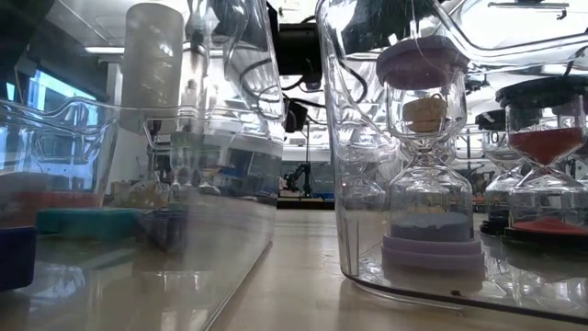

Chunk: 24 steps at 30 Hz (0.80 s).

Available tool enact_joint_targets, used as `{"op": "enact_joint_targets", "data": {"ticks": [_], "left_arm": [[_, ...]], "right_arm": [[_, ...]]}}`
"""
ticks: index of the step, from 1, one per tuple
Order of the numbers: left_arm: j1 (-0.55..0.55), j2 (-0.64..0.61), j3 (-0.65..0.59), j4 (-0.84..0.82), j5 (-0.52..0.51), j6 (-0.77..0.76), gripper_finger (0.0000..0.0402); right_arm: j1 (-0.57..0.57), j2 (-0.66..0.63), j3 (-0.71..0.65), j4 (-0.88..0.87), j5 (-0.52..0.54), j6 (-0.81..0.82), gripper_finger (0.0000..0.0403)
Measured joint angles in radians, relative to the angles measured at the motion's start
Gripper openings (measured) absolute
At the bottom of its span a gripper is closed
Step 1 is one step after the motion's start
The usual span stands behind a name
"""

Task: Pick & Place Office items
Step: Put the pink adapter into the left bin

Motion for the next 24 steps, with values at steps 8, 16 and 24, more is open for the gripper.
{"op": "enact_joint_targets", "data": {"ticks": [8,16,24], "left_arm": [[-0.002,0.0,0.0,-0.005,0.053,-0.046,0.0287],[-0.002,0.0,-0.001,-0.04,0.068,-0.114,0.0287],[-0.003,0.0,-0.001,-0.039,0.077,-0.14,0.0287]], "right_arm": [[0.0,0.0,0.0,-0.008,-0.004,0.002,0.0287],[0.002,0.0,0.0,-0.02,-0.013,0.009,0.0287],[0.002,0.001,0.0,-0.029,-0.024,0.01,0.0287]]}}
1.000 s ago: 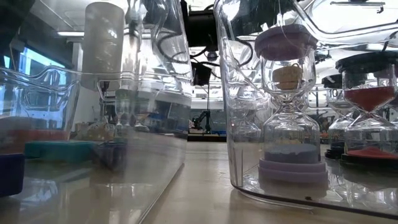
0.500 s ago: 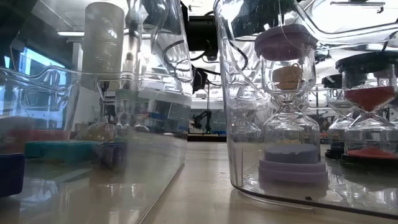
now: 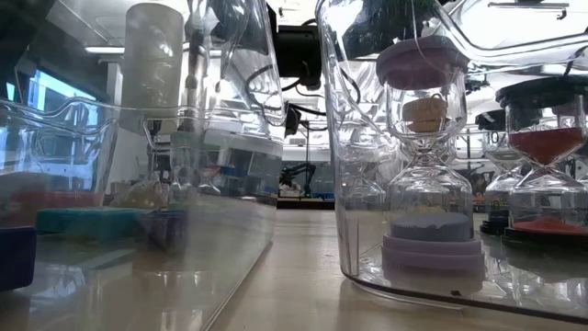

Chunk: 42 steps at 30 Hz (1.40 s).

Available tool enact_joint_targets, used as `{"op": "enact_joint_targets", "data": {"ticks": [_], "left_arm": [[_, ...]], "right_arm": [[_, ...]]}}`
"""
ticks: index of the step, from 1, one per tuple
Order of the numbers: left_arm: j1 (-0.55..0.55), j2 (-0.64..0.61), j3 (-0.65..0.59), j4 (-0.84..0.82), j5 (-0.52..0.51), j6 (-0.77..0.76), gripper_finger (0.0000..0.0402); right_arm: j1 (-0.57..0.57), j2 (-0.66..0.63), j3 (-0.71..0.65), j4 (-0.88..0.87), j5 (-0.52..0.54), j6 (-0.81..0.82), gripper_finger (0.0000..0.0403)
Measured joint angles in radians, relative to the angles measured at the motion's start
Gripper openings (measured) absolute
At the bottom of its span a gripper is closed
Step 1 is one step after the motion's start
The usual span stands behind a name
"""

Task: Pick & Place Office items
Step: Put the pink adapter into the left bin

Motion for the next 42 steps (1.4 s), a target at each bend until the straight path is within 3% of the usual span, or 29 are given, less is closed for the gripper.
{"op": "enact_joint_targets", "data": {"ticks": [13,23,34,42], "left_arm": [[-0.001,0.0,-0.001,0.004,0.008,-0.012,0.0287],[-0.001,0.062,-0.001,0.017,0.129,-0.02,0.0287],[0.0,0.083,-0.016,0.083,0.116,0.008,0.0287],[0.026,0.101,-0.018,0.081,0.175,0.026,0.0268]], "right_arm": [[0.0,0.0,0.0,-0.007,0.0,0.0,0.0287],[0.0,0.0,-0.002,-0.025,-0.031,0.009,0.0287],[0.003,0.001,-0.001,-0.036,-0.052,0.031,0.0287],[0.004,0.0,-0.001,-0.051,-0.051,0.042,0.0287]]}}
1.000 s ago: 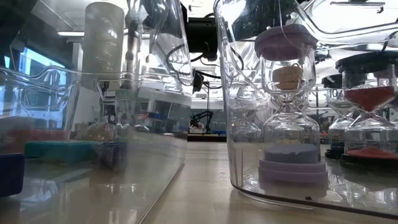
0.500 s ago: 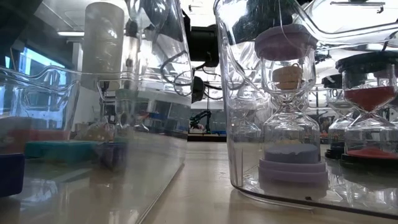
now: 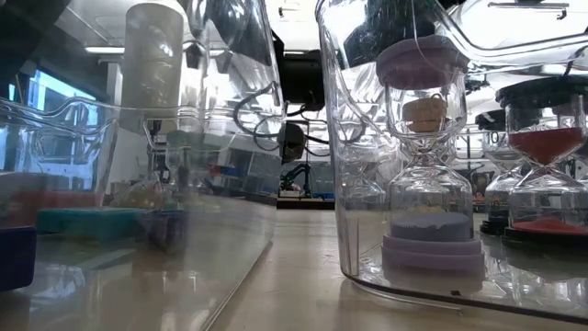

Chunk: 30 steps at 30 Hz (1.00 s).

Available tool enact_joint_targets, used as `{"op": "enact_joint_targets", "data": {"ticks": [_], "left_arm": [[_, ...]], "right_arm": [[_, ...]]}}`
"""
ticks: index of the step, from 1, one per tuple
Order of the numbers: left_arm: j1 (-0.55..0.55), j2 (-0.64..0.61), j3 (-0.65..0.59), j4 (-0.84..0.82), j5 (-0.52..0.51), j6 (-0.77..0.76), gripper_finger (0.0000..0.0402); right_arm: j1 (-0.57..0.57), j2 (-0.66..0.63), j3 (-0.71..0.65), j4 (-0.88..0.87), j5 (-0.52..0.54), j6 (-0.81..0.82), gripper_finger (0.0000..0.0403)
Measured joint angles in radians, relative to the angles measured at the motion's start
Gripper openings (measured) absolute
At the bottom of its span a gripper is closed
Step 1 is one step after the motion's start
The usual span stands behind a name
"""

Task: Pick & Place Office items
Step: Put the pink adapter into the left bin

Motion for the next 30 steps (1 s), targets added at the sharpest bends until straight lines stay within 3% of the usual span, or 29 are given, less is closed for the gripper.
{"op": "enact_joint_targets", "data": {"ticks": [10,17,21,30], "left_arm": [[0.001,0.002,-0.003,-0.003,-0.015,0.021,0.0126],[0.0,-0.015,-0.003,0.011,-0.033,0.099,0.0127],[-0.003,-0.052,-0.003,0.061,-0.109,0.116,0.0127],[0.02,-0.261,-0.001,-0.011,-0.163,0.143,0.0127]], "right_arm": [[0.0,0.0,0.0,-0.002,0.001,0.0,0.0287],[0.0,0.0,0.0,-0.001,0.002,0.001,0.0287],[0.0,0.0,0.0,0.009,0.004,0.002,0.0287],[0.007,0.0,0.0,0.015,0.009,0.003,0.0287]]}}
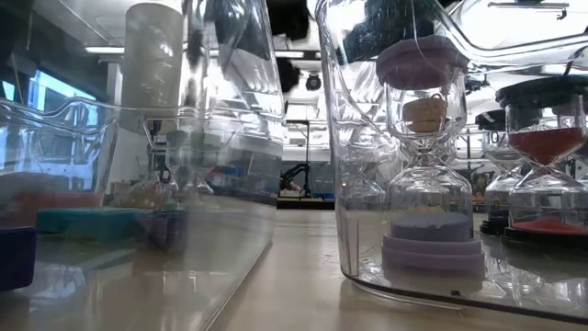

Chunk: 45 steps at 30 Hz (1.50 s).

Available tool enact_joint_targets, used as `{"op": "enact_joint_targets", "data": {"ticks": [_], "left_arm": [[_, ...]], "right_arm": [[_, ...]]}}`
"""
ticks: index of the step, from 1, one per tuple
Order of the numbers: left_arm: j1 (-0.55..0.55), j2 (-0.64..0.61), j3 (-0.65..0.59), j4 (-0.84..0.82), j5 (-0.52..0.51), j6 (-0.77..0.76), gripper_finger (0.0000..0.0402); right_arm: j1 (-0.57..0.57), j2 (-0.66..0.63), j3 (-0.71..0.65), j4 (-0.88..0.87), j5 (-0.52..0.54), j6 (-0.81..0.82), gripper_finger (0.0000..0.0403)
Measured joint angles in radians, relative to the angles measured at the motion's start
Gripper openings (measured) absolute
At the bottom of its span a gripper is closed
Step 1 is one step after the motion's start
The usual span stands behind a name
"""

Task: Pick & Place Office items
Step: Put the pink adapter into the left bin

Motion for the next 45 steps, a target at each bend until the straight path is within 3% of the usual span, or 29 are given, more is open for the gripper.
{"op": "enact_joint_targets", "data": {"ticks": [4,9,17,23,32,39,45], "left_arm": [[0.001,-0.163,0.0,-0.038,-0.047,-0.023,0.0127],[0.0,-0.371,0.002,-0.118,-0.051,-0.165,0.0127],[-0.07,-0.558,0.002,-0.28,-0.055,-0.412,0.0127],[-0.242,-0.583,0.002,-0.423,-0.107,-0.638,0.0127],[-0.631,-0.546,-0.043,-0.682,-0.29,-1.029,0.0127],[-0.848,-0.544,-0.207,-0.664,-0.272,-1.318,0.0127],[-0.915,-0.545,-0.343,-0.506,-0.269,-1.368,0.0127]], "right_arm": [[0.004,0.0,0.0,0.003,0.0,-0.001,0.0287],[0.004,0.0,0.0,0.005,0.0,-0.004,0.0287],[0.004,0.0,0.0,0.031,-0.002,-0.015,0.0287],[0.004,0.0,0.0,0.059,-0.005,-0.02,0.0287],[0.004,0.0,0.0,0.14,-0.011,-0.067,0.0287],[0.004,0.0,0.0,0.204,-0.07,-0.097,0.0287],[-0.007,0.0,0.0,0.256,-0.179,-0.093,0.0287]]}}
